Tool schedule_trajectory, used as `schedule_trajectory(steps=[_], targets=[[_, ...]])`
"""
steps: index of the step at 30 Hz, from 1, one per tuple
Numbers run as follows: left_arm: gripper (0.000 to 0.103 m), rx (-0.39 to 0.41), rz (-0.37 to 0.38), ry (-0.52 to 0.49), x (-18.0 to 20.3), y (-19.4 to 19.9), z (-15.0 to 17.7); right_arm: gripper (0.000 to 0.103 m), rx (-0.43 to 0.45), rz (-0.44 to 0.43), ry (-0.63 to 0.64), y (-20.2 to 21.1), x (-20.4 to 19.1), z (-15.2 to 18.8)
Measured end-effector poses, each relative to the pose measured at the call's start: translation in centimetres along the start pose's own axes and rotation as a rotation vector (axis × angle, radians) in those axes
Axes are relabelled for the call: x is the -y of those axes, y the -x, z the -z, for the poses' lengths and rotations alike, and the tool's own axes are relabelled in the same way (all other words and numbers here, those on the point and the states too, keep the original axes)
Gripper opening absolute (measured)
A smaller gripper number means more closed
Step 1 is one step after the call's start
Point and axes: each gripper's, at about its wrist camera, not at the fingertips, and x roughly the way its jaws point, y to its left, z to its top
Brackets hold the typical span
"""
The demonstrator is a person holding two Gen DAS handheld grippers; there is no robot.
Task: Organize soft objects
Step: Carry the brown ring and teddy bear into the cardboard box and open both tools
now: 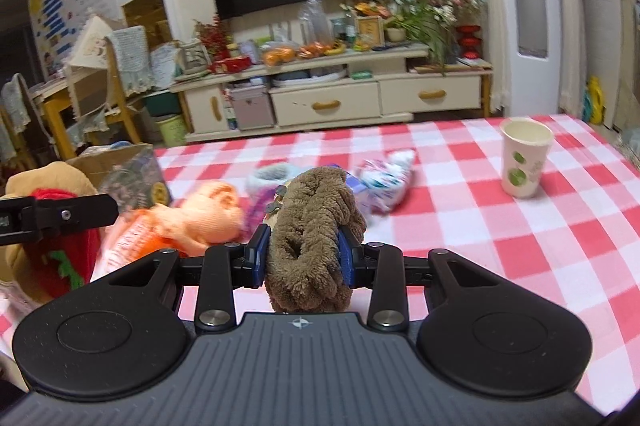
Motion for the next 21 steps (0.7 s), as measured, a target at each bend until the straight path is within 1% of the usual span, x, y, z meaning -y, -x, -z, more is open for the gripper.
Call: schedule_trajectory(steps=[7,11,21], targets=[[0.079,0.037,-0.073,0.038,-3.9,1.3,-1.4,0.043,0.021,-0.087,0.058,-0.4,-3.9,-1.6],[0.079,0.055,-0.118,0.054,-6.0,1.7,-2.0,0.043,0.03,-0.134,0.091,-1.4,-5.9,-2.6],[0.079,0.074,-0.228,0.097,-10.9,0.9,-3.2,0.043,0.049,-0.275,0.149,-4.3,-10.9,-5.3]])
